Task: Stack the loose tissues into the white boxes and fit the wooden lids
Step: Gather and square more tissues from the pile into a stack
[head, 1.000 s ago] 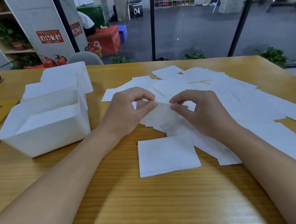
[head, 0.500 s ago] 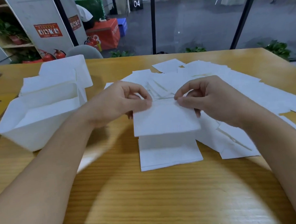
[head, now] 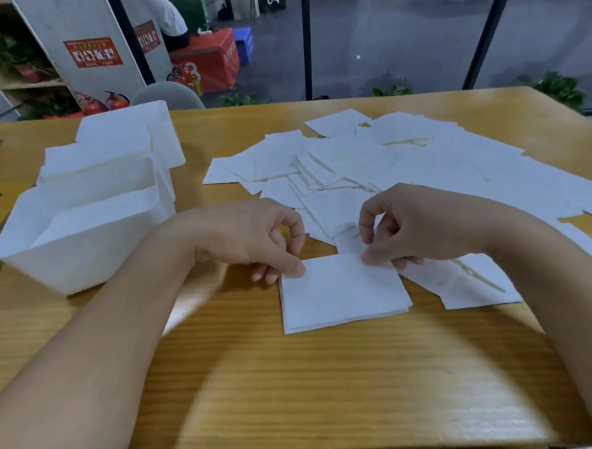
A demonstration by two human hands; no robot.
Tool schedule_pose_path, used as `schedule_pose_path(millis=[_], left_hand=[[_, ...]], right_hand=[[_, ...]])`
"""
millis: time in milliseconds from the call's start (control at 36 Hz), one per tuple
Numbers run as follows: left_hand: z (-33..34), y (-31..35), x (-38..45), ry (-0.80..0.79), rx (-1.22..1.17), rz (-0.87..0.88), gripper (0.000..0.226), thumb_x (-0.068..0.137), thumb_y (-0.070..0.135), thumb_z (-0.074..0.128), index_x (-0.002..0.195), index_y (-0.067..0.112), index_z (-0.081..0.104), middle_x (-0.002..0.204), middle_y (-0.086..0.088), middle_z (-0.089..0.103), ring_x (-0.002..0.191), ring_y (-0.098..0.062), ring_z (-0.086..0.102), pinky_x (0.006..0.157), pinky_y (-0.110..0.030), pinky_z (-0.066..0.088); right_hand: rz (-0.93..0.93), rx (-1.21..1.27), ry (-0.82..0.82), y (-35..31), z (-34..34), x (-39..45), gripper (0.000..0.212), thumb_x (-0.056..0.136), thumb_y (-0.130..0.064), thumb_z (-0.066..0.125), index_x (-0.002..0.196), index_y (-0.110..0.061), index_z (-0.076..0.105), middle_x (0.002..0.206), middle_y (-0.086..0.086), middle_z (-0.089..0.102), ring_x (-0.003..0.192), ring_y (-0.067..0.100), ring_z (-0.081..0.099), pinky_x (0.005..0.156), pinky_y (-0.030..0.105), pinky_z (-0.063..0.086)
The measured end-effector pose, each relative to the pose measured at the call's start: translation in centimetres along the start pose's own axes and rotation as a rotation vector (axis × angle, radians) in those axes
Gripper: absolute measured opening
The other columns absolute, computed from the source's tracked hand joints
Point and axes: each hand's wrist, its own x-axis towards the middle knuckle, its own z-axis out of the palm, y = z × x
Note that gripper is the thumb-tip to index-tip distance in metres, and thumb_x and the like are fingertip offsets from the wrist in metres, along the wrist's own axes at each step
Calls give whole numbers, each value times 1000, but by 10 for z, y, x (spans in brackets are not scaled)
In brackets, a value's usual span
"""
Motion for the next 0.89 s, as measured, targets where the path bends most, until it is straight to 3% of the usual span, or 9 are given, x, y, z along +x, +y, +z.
schedule_pose_path(millis=[111,222,306,389,611,889], left_hand=[[-2,-2,1,87,78,-2,43,80,63,91,94,30,65,69,1,73,64,-16,63,69,-36,47],[1,-2,11,341,93,64,35,90,60,84,87,29,67,65,5,72,57,-7,57,69,-33,45],[8,-2,20,420,130,89,27,95,51,82,86,29,70,73,7,76,59,-2,60,65,-28,46],[11,-4,24,419,164,87,23,95,49,83,85,32,72,74,10,74,61,1,60,63,-24,44],[11,-5,26,426,139,106,20,97,48,81,86,33,74,75,11,75,62,1,62,64,-24,44],[12,-5,27,433,107,125,17,100,47,78,89,34,74,75,10,77,63,0,61,69,-29,46]], right_hand=[[-49,-78,233,4,0,5,22,83,-48,91,82,-34,74,63,-12,66,52,4,56,49,17,42],[-149,-95,444,3,13,15,19,83,-41,93,96,-41,79,90,-19,69,79,3,63,64,17,48],[-215,-111,428,1,27,24,18,87,-40,89,103,-39,81,107,-19,65,94,1,61,77,22,50],[-253,-128,447,0,34,30,7,92,-37,84,98,-38,81,105,-19,64,95,2,60,80,26,51],[-337,-253,500,-5,38,34,9,100,-21,75,98,-25,83,98,-15,66,91,4,55,77,30,49],[-398,-311,441,-6,33,29,7,100,-25,75,96,-26,80,100,-16,64,93,5,59,77,36,52]])
